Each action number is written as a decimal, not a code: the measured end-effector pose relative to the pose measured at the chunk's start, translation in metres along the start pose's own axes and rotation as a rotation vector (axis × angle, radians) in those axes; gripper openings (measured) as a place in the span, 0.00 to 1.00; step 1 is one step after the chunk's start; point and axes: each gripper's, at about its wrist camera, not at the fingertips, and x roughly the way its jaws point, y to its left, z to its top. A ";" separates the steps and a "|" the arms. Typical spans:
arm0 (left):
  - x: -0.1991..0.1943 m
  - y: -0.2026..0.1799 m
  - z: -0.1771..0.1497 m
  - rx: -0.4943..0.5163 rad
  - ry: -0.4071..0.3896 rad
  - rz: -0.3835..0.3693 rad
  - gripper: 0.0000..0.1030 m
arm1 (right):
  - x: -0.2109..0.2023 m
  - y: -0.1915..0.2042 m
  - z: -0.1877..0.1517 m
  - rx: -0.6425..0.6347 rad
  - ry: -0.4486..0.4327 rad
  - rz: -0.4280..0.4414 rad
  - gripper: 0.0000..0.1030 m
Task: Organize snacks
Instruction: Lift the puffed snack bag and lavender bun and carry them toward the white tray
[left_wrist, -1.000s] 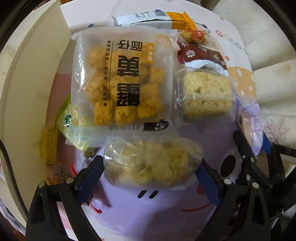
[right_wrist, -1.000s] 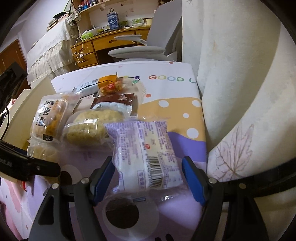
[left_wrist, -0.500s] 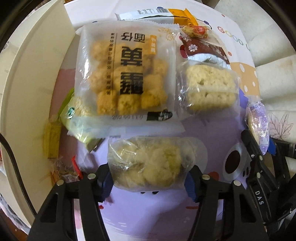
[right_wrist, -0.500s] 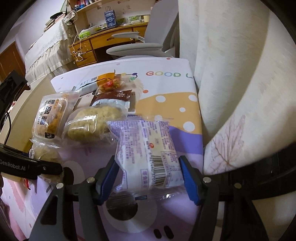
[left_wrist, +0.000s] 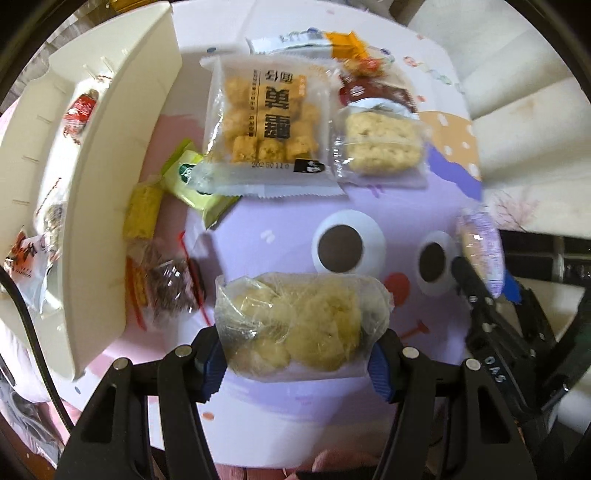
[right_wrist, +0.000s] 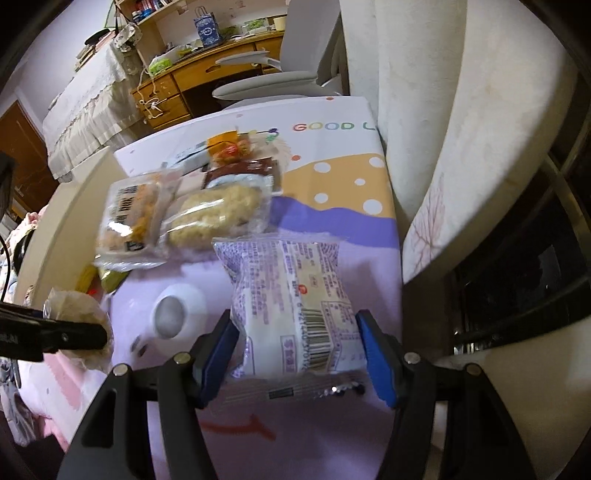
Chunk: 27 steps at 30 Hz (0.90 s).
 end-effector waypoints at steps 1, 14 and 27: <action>-0.005 0.000 -0.004 0.006 -0.005 -0.004 0.60 | -0.004 0.002 -0.002 -0.004 0.000 0.004 0.63; -0.073 0.038 -0.047 -0.008 -0.069 -0.087 0.60 | -0.044 0.050 -0.036 -0.083 0.051 0.126 0.63; -0.119 0.104 -0.070 0.004 -0.103 -0.137 0.60 | -0.076 0.135 -0.037 -0.214 0.013 0.228 0.63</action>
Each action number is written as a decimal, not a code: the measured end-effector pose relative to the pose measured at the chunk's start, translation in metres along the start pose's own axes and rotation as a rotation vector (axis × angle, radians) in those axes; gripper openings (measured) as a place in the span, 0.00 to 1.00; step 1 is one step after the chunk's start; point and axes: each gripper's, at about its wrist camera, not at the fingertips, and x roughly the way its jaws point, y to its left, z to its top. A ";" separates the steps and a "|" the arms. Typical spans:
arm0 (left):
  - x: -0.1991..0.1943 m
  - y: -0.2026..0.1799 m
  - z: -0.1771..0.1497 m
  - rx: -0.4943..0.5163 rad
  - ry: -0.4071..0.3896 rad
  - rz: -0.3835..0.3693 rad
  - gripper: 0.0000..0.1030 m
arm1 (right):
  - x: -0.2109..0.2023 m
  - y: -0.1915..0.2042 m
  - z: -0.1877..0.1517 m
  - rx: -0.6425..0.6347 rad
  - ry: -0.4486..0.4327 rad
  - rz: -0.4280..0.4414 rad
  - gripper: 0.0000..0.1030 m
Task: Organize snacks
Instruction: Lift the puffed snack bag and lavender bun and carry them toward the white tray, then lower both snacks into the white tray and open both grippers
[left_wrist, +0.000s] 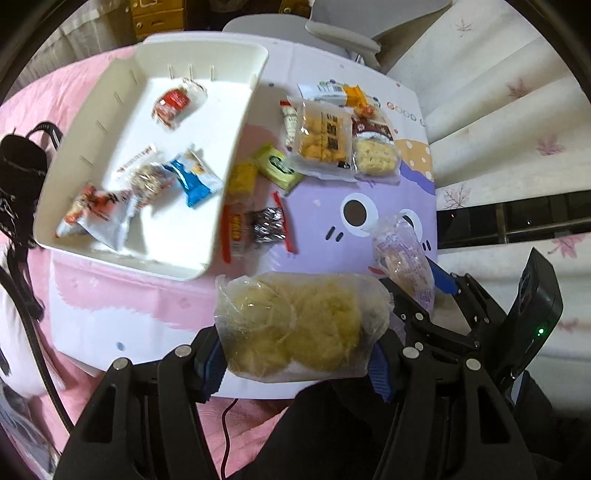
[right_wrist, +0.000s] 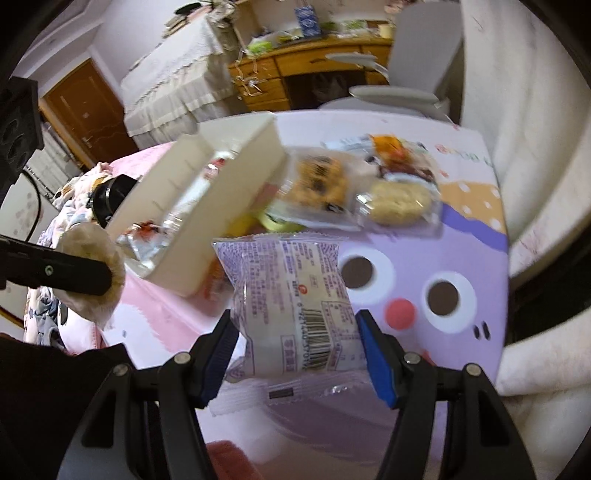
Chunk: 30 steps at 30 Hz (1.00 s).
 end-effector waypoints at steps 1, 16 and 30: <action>-0.006 0.006 0.000 0.014 -0.008 -0.005 0.60 | -0.002 0.008 0.002 -0.006 -0.009 0.001 0.63; -0.075 0.118 0.033 0.180 -0.060 -0.006 0.60 | 0.001 0.151 0.043 -0.015 -0.142 -0.039 0.63; -0.098 0.189 0.088 0.271 -0.147 -0.032 0.60 | 0.024 0.230 0.076 0.061 -0.231 -0.099 0.63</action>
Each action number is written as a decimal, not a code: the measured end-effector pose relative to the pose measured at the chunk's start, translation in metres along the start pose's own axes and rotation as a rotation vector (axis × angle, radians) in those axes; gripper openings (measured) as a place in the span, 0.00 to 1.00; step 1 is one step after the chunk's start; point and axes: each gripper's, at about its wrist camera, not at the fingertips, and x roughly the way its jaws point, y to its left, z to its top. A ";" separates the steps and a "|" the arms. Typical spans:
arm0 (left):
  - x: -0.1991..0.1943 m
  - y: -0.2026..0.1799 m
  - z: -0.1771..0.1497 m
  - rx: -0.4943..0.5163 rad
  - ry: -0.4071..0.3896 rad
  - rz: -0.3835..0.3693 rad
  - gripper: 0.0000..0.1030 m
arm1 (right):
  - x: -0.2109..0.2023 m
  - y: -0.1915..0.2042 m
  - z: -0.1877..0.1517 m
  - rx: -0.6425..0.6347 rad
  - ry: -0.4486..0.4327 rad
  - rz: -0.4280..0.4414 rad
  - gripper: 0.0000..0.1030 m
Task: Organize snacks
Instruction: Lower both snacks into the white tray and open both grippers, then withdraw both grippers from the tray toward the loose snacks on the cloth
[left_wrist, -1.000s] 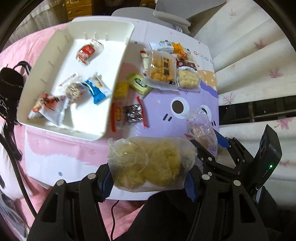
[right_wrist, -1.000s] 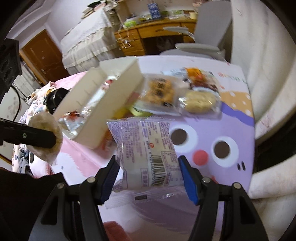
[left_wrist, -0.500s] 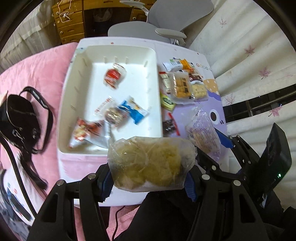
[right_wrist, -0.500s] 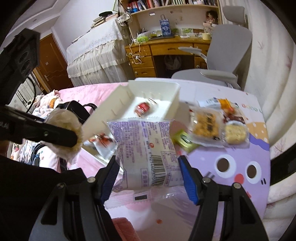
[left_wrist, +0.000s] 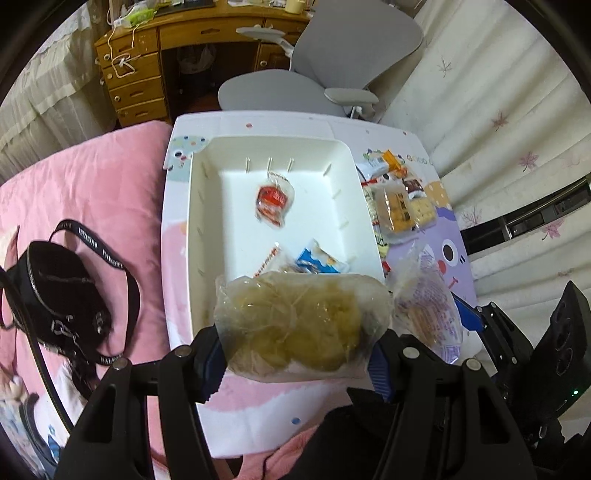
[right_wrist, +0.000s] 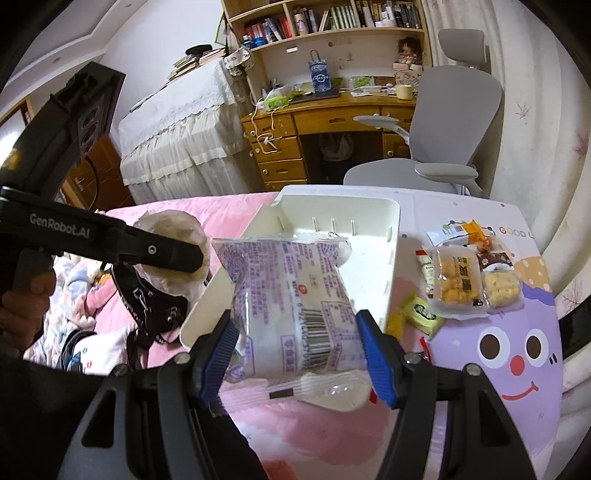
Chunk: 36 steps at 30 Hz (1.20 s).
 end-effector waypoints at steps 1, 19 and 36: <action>-0.001 0.004 0.002 -0.003 -0.008 -0.010 0.60 | 0.001 0.002 0.002 0.002 0.000 -0.004 0.63; 0.004 0.020 -0.007 -0.079 -0.026 -0.010 0.69 | 0.019 0.013 0.002 0.052 0.091 -0.041 0.68; 0.013 -0.020 -0.065 -0.091 -0.062 0.071 0.69 | 0.017 -0.037 -0.034 0.135 0.164 0.006 0.68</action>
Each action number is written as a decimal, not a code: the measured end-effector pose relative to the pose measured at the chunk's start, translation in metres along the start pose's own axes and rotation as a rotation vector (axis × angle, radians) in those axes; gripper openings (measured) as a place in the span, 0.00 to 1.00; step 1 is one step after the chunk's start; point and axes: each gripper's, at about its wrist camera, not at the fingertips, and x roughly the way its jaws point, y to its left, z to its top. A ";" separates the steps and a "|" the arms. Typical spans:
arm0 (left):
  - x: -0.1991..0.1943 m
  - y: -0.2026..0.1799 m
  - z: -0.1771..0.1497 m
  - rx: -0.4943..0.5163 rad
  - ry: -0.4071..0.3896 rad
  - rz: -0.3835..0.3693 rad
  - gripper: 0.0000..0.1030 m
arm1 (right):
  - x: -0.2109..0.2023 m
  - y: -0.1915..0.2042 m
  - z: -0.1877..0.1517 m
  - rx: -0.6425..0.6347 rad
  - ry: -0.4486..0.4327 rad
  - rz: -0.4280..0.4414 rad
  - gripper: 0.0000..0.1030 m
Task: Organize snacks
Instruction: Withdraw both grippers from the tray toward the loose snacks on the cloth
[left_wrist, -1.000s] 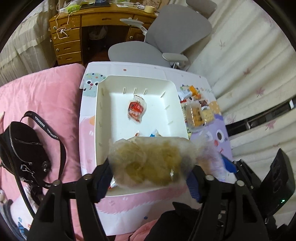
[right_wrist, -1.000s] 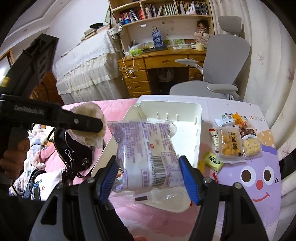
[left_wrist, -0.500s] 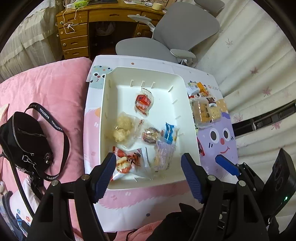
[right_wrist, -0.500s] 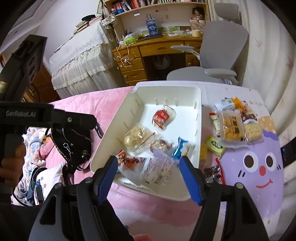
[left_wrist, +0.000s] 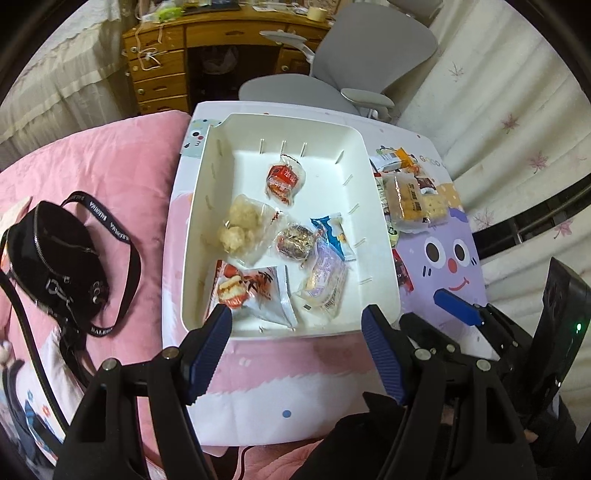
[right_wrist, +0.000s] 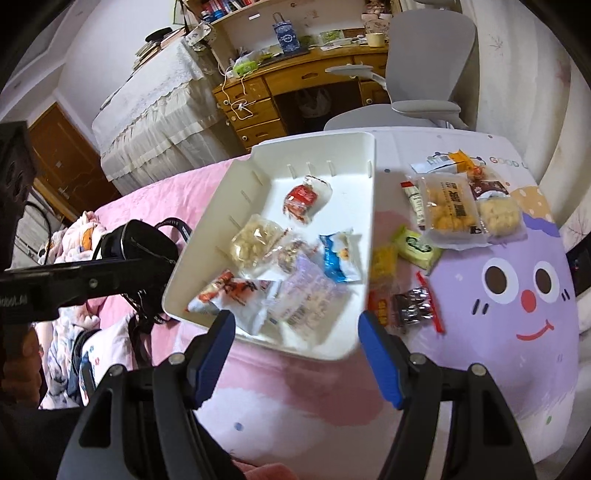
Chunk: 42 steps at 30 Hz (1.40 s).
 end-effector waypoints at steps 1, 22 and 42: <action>0.000 -0.004 -0.003 -0.016 -0.002 0.004 0.69 | -0.001 -0.005 -0.001 -0.001 0.002 0.006 0.68; 0.010 -0.146 -0.078 -0.363 -0.113 0.105 0.70 | -0.076 -0.162 -0.025 -0.198 0.070 0.124 0.68; 0.025 -0.211 -0.079 -0.434 -0.115 0.197 0.87 | -0.093 -0.244 -0.025 -0.148 0.045 0.152 0.68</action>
